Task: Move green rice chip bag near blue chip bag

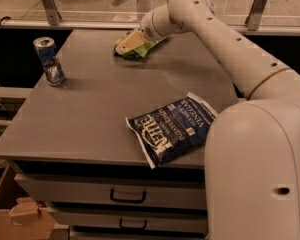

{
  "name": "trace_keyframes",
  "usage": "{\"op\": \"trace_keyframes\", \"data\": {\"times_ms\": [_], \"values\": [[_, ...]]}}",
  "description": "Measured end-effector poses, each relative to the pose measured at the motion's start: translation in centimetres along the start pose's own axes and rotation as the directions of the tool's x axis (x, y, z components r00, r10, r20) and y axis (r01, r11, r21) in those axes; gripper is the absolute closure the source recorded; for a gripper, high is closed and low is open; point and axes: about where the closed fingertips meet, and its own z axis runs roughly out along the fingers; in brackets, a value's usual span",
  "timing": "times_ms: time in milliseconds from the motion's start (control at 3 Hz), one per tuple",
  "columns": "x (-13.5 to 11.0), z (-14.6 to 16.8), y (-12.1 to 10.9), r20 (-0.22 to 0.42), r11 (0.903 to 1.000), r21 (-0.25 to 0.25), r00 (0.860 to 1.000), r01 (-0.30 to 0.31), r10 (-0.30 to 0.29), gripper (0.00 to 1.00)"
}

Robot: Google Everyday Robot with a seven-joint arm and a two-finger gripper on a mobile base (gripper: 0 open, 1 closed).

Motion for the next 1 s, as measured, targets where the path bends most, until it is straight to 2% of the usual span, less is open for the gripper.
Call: {"op": "trace_keyframes", "data": {"times_ms": [333, 667, 1000], "values": [[1.6, 0.9, -1.0, -0.014, 0.9922, 0.076, 0.995, -0.099, 0.1, 0.0], [3.2, 1.3, -1.0, -0.024, 0.98, 0.118, 0.986, -0.16, 0.164, 0.18], [4.2, 1.8, -0.9, -0.031, 0.9722, 0.132, 0.979, -0.193, 0.199, 0.41]]}}
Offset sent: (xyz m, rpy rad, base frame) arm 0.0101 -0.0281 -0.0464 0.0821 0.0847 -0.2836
